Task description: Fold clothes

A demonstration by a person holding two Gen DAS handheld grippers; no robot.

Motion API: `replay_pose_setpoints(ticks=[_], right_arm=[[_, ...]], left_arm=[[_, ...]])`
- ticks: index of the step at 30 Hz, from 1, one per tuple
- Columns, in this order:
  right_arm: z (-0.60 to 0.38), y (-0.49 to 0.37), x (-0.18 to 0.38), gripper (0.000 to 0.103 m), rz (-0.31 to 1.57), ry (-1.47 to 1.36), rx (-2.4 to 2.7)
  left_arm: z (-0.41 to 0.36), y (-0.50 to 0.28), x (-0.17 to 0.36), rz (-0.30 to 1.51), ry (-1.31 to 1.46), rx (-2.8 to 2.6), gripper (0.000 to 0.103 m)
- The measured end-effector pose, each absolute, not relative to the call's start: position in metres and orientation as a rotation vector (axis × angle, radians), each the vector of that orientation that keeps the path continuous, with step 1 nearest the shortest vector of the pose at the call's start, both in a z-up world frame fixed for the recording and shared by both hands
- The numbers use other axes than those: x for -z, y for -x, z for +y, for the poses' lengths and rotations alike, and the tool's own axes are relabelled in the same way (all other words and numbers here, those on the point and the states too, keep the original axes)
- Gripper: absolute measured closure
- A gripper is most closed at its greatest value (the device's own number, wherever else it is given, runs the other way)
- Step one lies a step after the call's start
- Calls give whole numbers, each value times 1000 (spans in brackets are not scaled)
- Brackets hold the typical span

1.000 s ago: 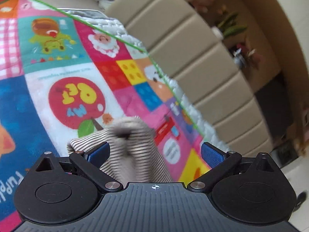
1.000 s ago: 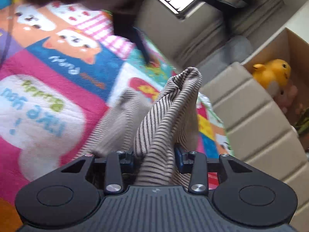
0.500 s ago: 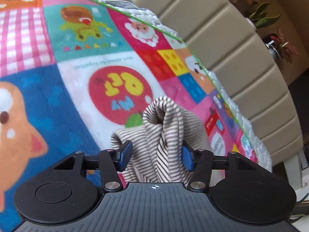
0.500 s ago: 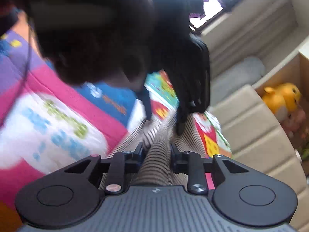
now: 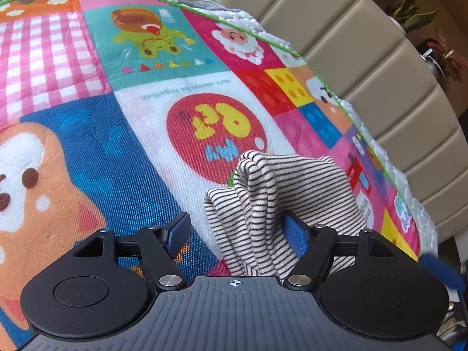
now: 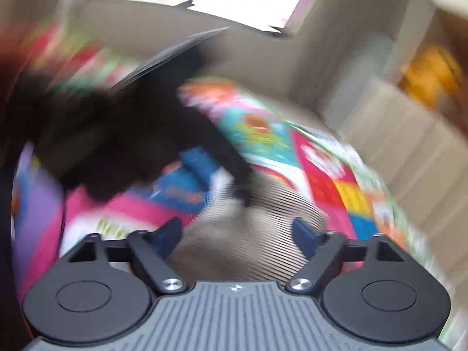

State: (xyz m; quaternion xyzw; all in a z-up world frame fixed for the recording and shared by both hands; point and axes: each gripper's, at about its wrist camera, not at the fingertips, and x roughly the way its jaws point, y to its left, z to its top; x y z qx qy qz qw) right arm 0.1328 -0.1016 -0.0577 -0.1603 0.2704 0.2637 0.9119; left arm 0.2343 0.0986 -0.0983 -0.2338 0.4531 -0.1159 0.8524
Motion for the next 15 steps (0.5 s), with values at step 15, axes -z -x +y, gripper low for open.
replay_pose_setpoints(ticks=[15], right_arm=[[-171, -165, 67, 15, 781, -296, -628]], left_arm=[[112, -242, 102, 938, 483, 209, 19]])
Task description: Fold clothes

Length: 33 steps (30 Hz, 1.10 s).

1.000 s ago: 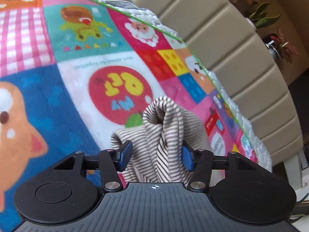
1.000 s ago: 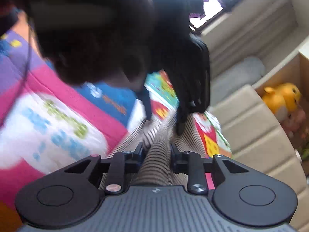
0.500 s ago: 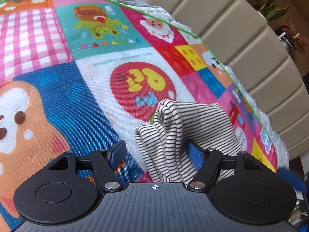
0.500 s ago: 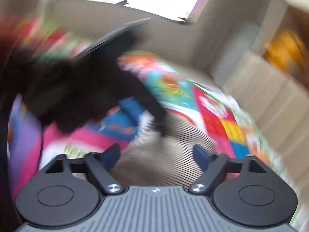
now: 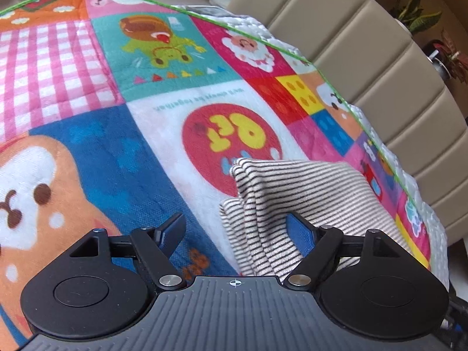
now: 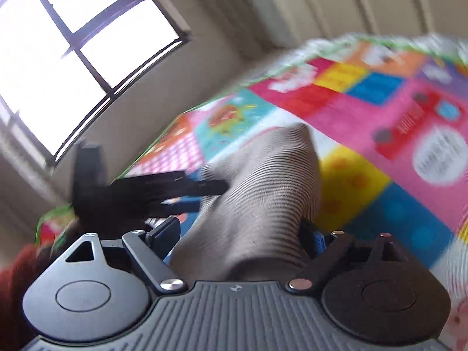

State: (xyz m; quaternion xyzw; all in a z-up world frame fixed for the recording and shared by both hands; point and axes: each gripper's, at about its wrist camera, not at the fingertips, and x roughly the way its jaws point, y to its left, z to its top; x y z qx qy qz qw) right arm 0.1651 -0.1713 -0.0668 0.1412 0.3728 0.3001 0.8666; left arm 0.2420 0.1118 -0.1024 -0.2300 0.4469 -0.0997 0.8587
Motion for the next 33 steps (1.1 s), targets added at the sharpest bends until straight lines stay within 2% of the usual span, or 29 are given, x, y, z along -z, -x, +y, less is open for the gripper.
replay_pose_setpoints(ticks=[3, 4, 5, 7, 8, 13, 16, 19, 20, 21, 22, 26, 29, 31, 33], right_arm=[[-148, -162, 80, 15, 860, 0, -507], [-142, -159, 91, 12, 870, 133, -468], [-137, -155, 99, 6, 847, 222, -457], [-135, -152, 97, 3, 823, 263, -450], [-134, -151, 95, 3, 815, 274, -447], [-130, -147, 96, 0, 787, 337, -439], [-129, -151, 97, 0, 794, 327, -439], [-131, -151, 94, 0, 794, 299, -436], [-132, -149, 89, 0, 772, 280, -440], [-132, -146, 81, 0, 740, 255, -445], [-132, -143, 73, 0, 707, 230, -451], [-110, -136, 61, 0, 638, 241, -485], [-87, -129, 91, 0, 672, 427, -485], [-76, -113, 107, 0, 605, 570, -481], [-71, -110, 106, 0, 611, 578, -460]], left_arm=[[114, -244, 105, 946, 509, 228, 15], [111, -243, 104, 947, 505, 239, 14], [109, -241, 99, 942, 497, 239, 15], [104, -238, 88, 930, 483, 239, 23], [105, -234, 79, 910, 494, 248, 32], [105, -208, 26, 660, 554, 404, 33], [92, -212, 22, 582, 630, 546, 31], [77, -229, 50, 707, 614, 511, 33], [80, -233, 61, 743, 642, 488, 38], [84, -237, 72, 780, 669, 465, 47], [88, -240, 83, 816, 697, 442, 49], [104, -246, 99, 869, 833, 414, 50], [96, -243, 97, 871, 725, 406, 50], [92, -240, 94, 876, 684, 393, 49], [91, -240, 93, 878, 663, 385, 49]])
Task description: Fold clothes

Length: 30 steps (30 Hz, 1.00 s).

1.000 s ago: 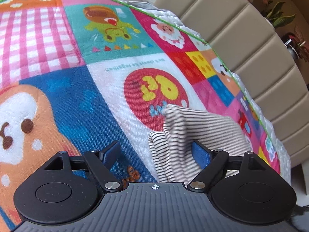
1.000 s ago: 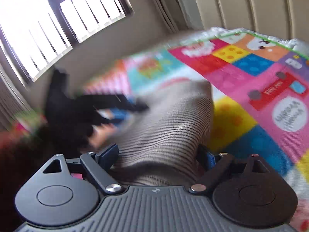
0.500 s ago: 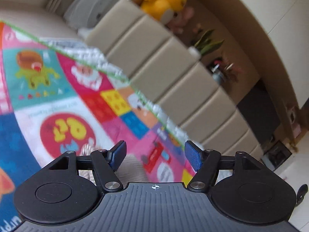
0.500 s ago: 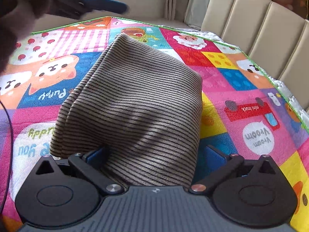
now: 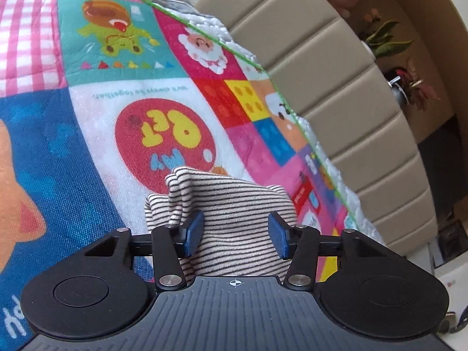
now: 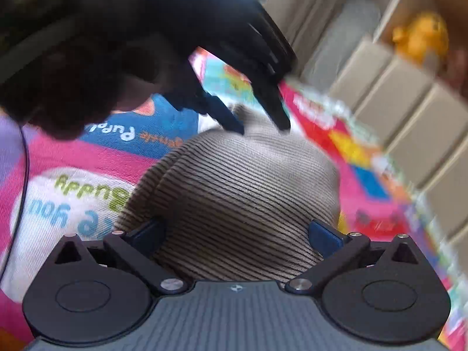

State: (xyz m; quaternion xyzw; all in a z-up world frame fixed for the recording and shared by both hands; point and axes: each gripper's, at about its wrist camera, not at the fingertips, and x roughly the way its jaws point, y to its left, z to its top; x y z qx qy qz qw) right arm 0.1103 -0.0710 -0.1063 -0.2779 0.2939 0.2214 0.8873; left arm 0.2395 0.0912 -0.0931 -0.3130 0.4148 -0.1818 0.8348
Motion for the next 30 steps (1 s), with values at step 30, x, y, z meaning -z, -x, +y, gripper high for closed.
replay_pose_setpoints(ticks=[30], right_arm=[[-136, -185, 96, 0, 988, -45, -384]], left_arm=[[95, -244, 98, 859, 630, 354, 36]])
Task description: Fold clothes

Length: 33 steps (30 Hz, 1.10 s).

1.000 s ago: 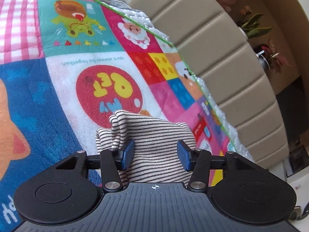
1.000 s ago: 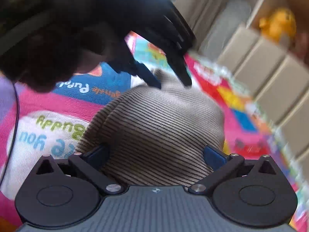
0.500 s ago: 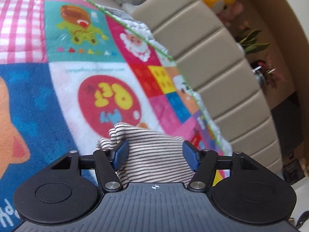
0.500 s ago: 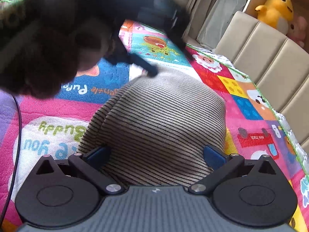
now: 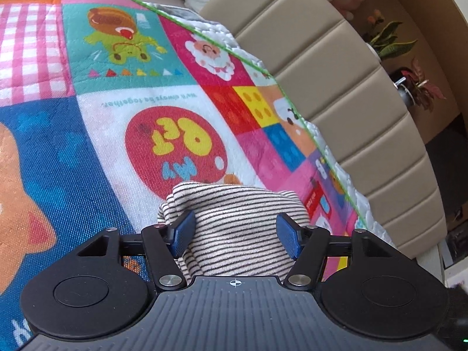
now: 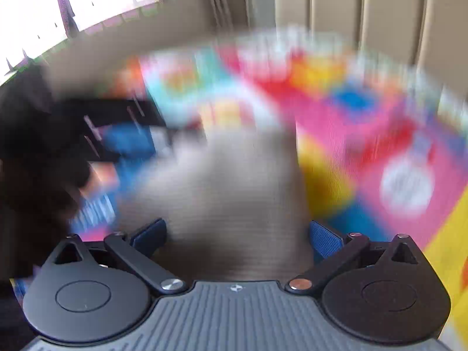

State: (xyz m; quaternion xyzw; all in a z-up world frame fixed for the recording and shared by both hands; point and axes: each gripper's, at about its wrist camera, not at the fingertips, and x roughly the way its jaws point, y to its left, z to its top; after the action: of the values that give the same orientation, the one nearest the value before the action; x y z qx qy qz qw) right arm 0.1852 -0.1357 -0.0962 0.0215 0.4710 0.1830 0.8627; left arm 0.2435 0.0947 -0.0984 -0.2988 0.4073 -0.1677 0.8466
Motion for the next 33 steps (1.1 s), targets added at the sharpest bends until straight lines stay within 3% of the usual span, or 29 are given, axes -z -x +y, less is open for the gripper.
replay_pose_setpoints(ticks=[3, 13, 19, 21, 25, 33], right_arm=[[-151, -197, 111, 0, 1077, -192, -402], [-123, -178, 108, 0, 1014, 61, -398], [-142, -184, 116, 0, 1123, -140, -426], [-148, -181, 105, 0, 1096, -159, -443], [-178, -201, 62, 0, 857, -331, -339], [-142, -304, 91, 0, 920, 77, -163]], left_arm=[[93, -243, 98, 858, 613, 353, 36], [92, -242, 98, 860, 598, 353, 36], [94, -244, 98, 874, 603, 350, 36], [95, -244, 97, 894, 610, 340, 36], [97, -245, 94, 921, 627, 352, 36], [103, -251, 103, 923, 678, 381, 36]])
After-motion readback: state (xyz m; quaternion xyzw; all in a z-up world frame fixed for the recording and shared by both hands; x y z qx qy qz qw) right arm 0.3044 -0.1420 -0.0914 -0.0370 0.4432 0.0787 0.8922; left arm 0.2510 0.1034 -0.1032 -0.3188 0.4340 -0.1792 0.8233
